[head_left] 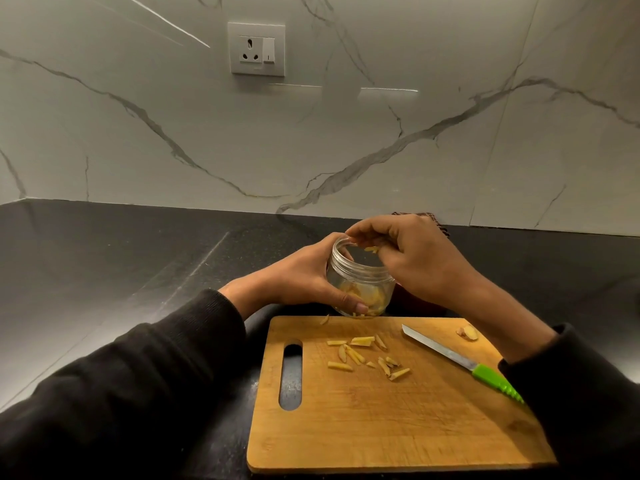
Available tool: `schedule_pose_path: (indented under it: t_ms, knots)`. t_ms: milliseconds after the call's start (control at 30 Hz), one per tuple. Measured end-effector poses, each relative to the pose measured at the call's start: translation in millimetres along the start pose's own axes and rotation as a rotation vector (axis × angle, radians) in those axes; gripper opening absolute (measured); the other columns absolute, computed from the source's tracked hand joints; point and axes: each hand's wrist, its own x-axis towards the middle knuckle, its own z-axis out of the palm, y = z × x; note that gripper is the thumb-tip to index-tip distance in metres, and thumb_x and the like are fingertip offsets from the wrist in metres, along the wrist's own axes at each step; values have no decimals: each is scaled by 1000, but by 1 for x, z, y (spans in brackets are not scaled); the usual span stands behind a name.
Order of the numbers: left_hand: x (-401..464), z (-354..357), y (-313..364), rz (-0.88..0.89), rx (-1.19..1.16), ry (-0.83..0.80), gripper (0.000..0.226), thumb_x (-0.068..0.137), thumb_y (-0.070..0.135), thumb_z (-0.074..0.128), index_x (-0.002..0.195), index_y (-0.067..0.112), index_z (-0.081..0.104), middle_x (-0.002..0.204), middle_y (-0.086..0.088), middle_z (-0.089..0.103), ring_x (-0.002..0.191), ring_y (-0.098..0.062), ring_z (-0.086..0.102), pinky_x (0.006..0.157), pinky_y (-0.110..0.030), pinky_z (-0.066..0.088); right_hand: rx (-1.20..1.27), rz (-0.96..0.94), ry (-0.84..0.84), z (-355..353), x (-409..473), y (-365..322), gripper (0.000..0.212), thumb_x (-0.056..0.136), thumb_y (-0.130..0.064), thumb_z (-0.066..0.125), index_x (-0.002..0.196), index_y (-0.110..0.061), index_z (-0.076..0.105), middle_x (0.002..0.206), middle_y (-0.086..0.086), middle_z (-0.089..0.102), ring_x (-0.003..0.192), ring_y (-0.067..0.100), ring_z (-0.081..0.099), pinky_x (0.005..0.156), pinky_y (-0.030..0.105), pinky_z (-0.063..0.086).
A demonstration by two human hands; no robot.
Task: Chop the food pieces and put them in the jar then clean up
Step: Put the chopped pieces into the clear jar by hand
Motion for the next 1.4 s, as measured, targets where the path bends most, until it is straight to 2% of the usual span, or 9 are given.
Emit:
schedule_pose_path:
  t_ms: [167, 300, 567, 700, 867, 967, 1100, 1200, 1400]
  knots:
    - [1, 1, -1, 11, -11, 1, 99, 68, 37, 92, 147, 34, 32, 131, 16, 56, 121, 1, 54, 101, -23, 46, -3, -10, 59, 1, 0, 3, 39, 90, 8, 64, 124, -12, 70, 110, 2, 74, 101, 10, 70, 91, 23, 57]
    - [2, 1, -2, 14, -3, -1, 98, 68, 39, 92, 146, 35, 33, 131, 15, 56, 122, -2, 55, 103, -26, 46, -10, -34, 80, 2, 0, 3, 35, 90, 2, 69, 122, -13, 71, 107, 1, 75, 96, 10, 70, 89, 20, 57]
    - [2, 1, -4, -17, 13, -6, 98, 70, 38, 90, 147, 34, 30, 126, 19, 55, 116, 5, 54, 96, -15, 45, -18, -85, 129, 3, 0, 0, 32, 93, 4, 62, 118, -12, 73, 106, 3, 76, 95, 9, 70, 87, 16, 56]
    - [3, 0, -8, -55, 0, -25, 97, 71, 36, 90, 147, 32, 29, 131, 15, 56, 119, 2, 55, 101, -21, 46, 76, -132, 175, -1, -1, -12, 21, 93, 0, 65, 108, -10, 74, 94, -1, 74, 87, 7, 69, 79, 16, 57]
    - [3, -4, -8, -89, -10, -17, 97, 67, 43, 92, 145, 32, 35, 132, 9, 58, 121, -9, 57, 104, -36, 50, 240, -133, -91, -8, -5, -25, 18, 88, 3, 64, 93, -10, 74, 88, 1, 72, 88, 18, 68, 76, 29, 60]
    - [2, -6, -13, -85, 28, 26, 94, 68, 48, 90, 144, 26, 38, 131, 5, 59, 122, -16, 58, 102, -47, 51, 182, -129, -296, -4, -7, -26, 20, 90, 0, 67, 101, -12, 77, 95, -4, 73, 93, 10, 68, 81, 23, 57]
    - [-1, -8, -13, -93, -5, 47, 103, 59, 43, 88, 145, 27, 34, 133, 9, 57, 124, -6, 55, 109, -41, 47, -12, -141, -491, 8, -11, -25, 35, 95, -9, 64, 126, -25, 70, 121, -11, 70, 111, -1, 61, 94, 15, 50]
    - [0, -7, -12, -105, -10, 40, 108, 56, 44, 89, 147, 26, 33, 137, 6, 56, 127, -8, 54, 110, -43, 46, -66, -127, -558, 8, -11, -29, 37, 98, -10, 60, 130, -26, 68, 128, -12, 66, 117, -1, 56, 96, 9, 45]
    - [-1, -8, -13, -118, -6, 61, 105, 61, 45, 90, 147, 26, 33, 138, 8, 54, 128, -6, 52, 111, -42, 44, -105, -120, -708, 5, -13, -31, 44, 99, -4, 56, 136, -26, 63, 141, -16, 57, 129, -2, 48, 108, 15, 40]
